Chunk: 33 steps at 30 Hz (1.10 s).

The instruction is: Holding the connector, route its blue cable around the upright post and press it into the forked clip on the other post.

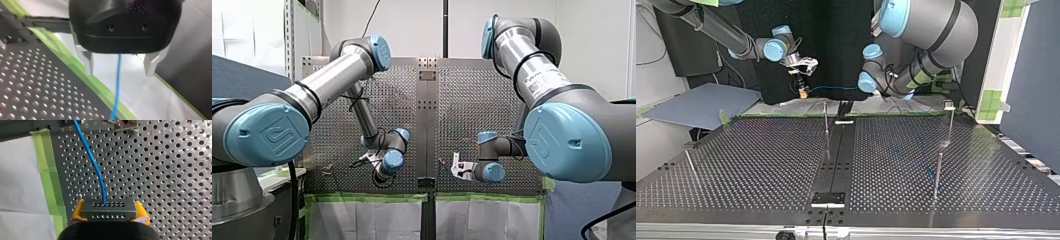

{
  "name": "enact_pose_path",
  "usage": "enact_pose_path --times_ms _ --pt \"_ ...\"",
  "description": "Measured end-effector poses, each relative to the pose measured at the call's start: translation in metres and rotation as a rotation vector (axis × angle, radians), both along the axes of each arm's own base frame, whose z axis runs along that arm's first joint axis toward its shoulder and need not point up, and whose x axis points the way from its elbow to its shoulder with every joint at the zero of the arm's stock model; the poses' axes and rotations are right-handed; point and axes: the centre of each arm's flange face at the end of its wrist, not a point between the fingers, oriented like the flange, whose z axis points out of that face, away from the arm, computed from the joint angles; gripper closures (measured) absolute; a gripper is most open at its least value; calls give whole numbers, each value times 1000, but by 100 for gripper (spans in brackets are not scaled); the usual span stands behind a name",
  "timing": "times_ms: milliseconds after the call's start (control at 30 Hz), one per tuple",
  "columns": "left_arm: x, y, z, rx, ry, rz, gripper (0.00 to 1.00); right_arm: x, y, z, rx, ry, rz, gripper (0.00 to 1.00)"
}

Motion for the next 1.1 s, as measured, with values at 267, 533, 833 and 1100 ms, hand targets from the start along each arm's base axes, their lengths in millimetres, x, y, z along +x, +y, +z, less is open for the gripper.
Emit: enact_pose_path --times_ms 267,533,833,1100 --pt "-5 -10 -2 -67 13 -27 0 0 0 0 2 1 0 100" --pt "-8 -17 -4 -142 22 -39 0 0 0 0 -1 -1 -1 100" --pt "-6 -26 -6 -260 8 -60 0 -2 -3 1 -4 -5 -5 100" --pt "-3 -35 -8 -371 -11 -81 0 -3 -4 1 -6 -6 -7 100"
